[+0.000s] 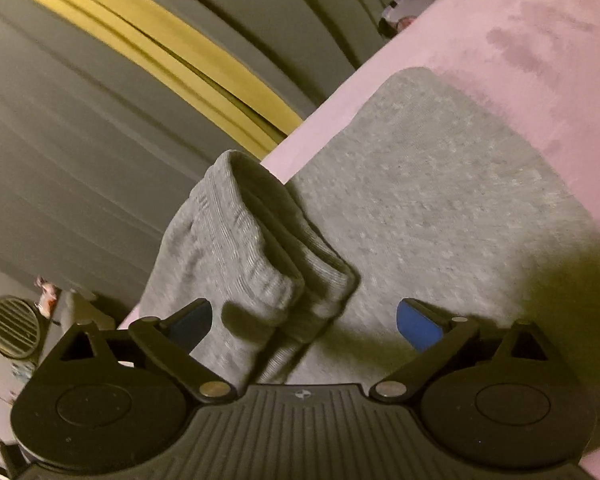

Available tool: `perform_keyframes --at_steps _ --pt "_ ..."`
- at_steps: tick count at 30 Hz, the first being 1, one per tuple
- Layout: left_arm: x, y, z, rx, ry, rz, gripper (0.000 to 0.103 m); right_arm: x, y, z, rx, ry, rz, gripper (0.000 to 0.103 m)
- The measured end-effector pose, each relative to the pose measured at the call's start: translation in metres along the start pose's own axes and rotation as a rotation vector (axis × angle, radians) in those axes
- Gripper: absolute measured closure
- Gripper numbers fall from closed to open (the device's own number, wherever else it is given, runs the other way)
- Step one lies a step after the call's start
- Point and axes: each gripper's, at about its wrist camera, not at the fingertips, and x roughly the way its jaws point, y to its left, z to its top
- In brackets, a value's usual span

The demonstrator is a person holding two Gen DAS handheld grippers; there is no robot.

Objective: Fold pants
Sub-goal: 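Grasp the ribbed leg cuffs with the right gripper and lift them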

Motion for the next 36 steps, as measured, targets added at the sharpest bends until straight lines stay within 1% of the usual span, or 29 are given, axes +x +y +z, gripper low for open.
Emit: perform_keyframes --at_steps 2,4,7,11,13,14,17,19,22,25,27,28,29,31,32,34,36 --pt "0.006 0.001 -0.002 -0.001 0.017 -0.005 0.011 0.009 0.0 0.003 0.022 0.004 0.008 0.004" --pt "0.004 0.003 -0.005 0.011 0.014 -0.003 0.011 0.013 0.002 0.005 0.038 0.001 0.02 0.004" --pt "0.006 0.001 -0.005 0.019 0.009 -0.004 0.011 0.017 0.009 0.007 0.023 -0.005 0.017 0.004" --pt "0.006 -0.001 -0.004 0.029 0.0 0.013 0.011 0.013 0.012 0.0 -0.053 -0.019 -0.004 0.023" --pt "0.007 -0.002 -0.005 0.043 -0.002 0.025 0.011 0.01 0.007 0.0 -0.057 -0.014 0.017 0.029" --pt "0.007 -0.003 -0.005 0.053 -0.002 0.037 0.011 0.009 0.005 0.001 -0.053 -0.009 0.024 0.03" --pt "0.009 -0.007 -0.006 0.075 -0.004 0.067 0.012 0.009 0.008 0.003 -0.052 0.002 0.018 0.03" --pt "0.008 -0.008 -0.007 0.082 -0.016 0.085 0.011 0.012 0.008 0.005 -0.035 0.007 0.023 0.025" --pt "0.008 -0.006 -0.006 0.074 -0.014 0.085 0.011 0.015 0.005 0.006 -0.007 0.009 0.043 0.02" --pt "0.008 -0.005 -0.006 0.072 -0.011 0.091 0.011 0.015 0.006 0.004 -0.015 0.007 0.043 0.019" --pt "0.008 -0.006 -0.007 0.078 -0.012 0.095 0.011 0.015 0.008 0.003 -0.043 0.007 0.036 0.02" --pt "0.008 -0.006 -0.007 0.081 -0.012 0.097 0.011 0.015 0.01 0.003 -0.061 0.005 0.028 0.024" --pt "0.008 -0.006 -0.007 0.082 -0.012 0.099 0.011 0.015 0.012 0.003 -0.085 0.002 0.015 0.03" --pt "0.008 -0.005 -0.007 0.081 -0.012 0.102 0.011 0.015 0.017 0.0 -0.14 -0.001 -0.005 0.035" --pt "0.009 -0.005 -0.007 0.082 -0.011 0.103 0.011 0.015 0.018 0.0 -0.156 -0.003 -0.007 0.035" --pt "0.009 -0.005 -0.007 0.084 -0.011 0.106 0.011 0.015 0.018 0.001 -0.148 0.001 -0.006 0.034" --pt "0.009 -0.005 -0.008 0.086 -0.011 0.108 0.011 0.017 0.014 0.003 -0.114 0.01 0.015 0.028"
